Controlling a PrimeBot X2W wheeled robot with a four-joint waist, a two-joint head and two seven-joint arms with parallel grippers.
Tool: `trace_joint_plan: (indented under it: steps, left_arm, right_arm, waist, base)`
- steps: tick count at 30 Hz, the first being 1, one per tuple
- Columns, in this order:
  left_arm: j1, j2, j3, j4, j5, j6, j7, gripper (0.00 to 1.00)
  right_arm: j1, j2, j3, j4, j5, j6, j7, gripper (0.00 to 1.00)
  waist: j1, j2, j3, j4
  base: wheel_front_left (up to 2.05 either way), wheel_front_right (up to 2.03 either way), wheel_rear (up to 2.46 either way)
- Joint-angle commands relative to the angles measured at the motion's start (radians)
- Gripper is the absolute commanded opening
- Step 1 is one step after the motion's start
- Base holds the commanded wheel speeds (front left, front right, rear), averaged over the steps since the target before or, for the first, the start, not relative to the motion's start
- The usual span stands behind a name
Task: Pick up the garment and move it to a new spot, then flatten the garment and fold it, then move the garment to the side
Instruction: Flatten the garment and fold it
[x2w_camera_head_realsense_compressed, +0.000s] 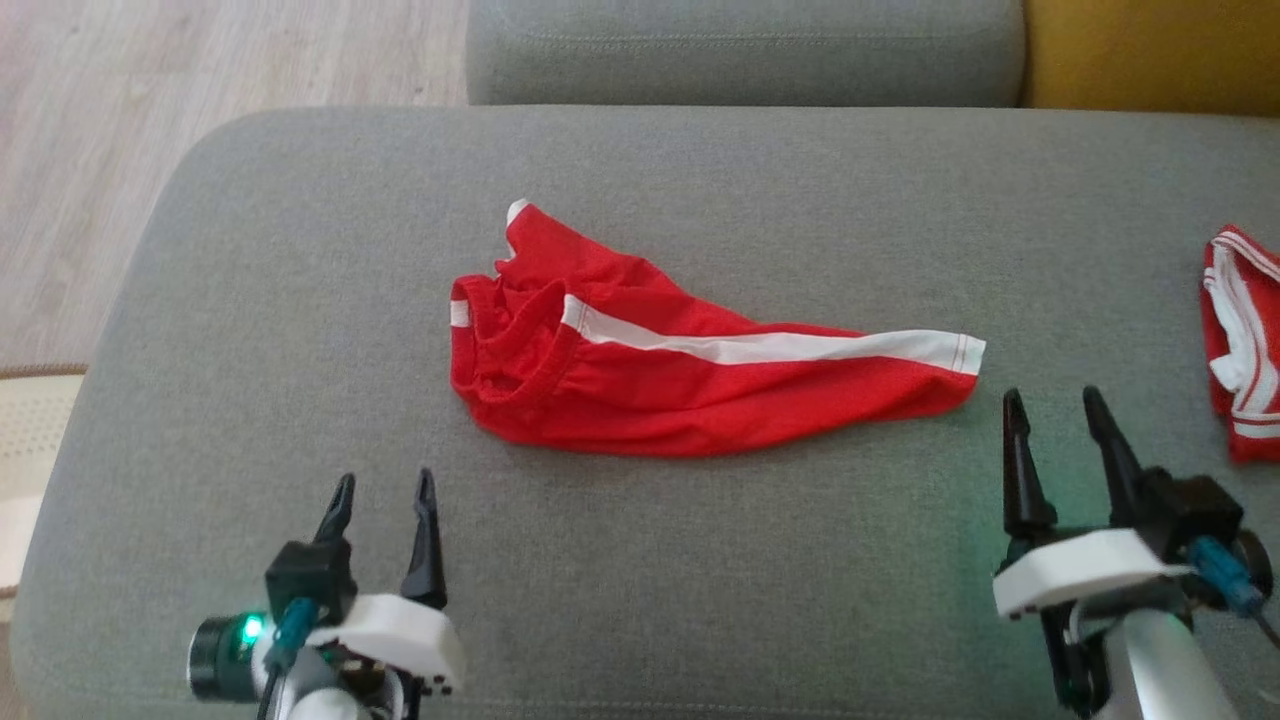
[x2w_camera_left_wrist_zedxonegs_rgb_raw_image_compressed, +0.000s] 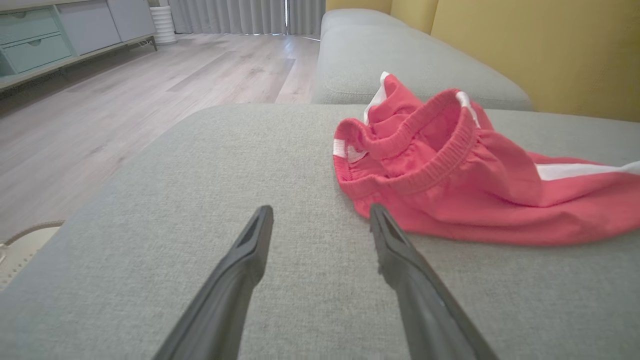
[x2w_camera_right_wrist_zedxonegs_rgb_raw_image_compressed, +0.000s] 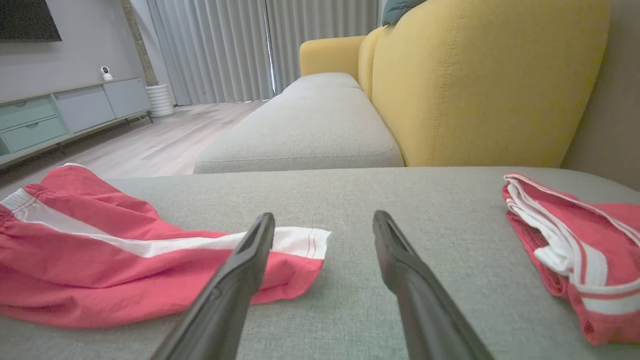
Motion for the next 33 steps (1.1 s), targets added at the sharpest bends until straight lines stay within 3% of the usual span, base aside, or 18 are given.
trace_joint_plan:
  steps: [1, 15, 33]
  left_arm:
    - [-0.022, 0.003, 0.037, -0.029, 0.008, 0.004, -0.012, 1.00]
    - [0.025, 0.003, 0.075, -0.031, 0.058, 0.030, -0.012, 1.00]
    - [0.022, 0.003, 0.076, -0.049, 0.042, 0.033, -0.012, 1.00]
  right_arm:
    - [-0.012, -0.003, 0.029, -0.025, 0.008, 0.006, -0.006, 1.00]
    - [0.035, -0.002, 0.077, 0.002, 0.054, 0.006, -0.006, 1.00]
    - [0.020, -0.002, 0.092, 0.022, 0.059, 0.006, -0.006, 1.00]
  waist:
    - [0.0000, 0.0000, -0.007, -0.006]
    - [0.0000, 0.0000, -0.036, -0.029]
    - [0.0000, 0.0000, -0.029, -0.029]
  base:
    - [0.00, 0.00, 0.00]
    - [0.00, 0.00, 0.00]
    - [0.00, 0.00, 0.00]
